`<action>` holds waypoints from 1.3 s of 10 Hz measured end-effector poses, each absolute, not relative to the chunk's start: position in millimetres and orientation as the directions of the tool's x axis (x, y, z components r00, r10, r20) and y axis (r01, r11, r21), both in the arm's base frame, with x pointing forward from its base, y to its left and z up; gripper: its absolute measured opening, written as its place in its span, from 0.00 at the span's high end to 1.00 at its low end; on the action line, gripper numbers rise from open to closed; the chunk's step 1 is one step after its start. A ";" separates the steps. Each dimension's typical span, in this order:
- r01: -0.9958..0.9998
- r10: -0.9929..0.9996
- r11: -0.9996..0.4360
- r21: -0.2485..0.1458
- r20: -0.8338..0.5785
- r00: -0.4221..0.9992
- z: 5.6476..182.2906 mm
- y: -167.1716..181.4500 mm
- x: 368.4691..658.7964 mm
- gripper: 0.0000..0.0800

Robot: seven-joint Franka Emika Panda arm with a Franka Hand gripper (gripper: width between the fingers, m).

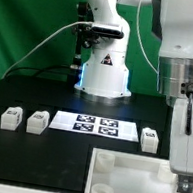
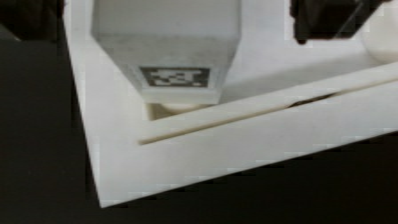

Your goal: Assemble one leg

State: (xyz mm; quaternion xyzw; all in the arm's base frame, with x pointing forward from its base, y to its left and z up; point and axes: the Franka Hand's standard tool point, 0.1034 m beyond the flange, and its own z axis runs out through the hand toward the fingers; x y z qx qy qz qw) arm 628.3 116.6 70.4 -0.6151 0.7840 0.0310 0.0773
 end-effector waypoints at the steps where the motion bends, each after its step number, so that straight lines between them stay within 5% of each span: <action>1: -0.974 -0.964 0.220 -0.059 -0.166 -0.208 76.3 119.6 624.8 0.19; 13: -0.975 -0.964 0.209 -0.069 -0.180 -0.194 82.3 124.4 620.0 0.19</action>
Offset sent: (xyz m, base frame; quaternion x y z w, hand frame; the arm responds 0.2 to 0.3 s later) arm 0.0000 0.0000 0.0000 0.0000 0.0000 0.0000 1.0000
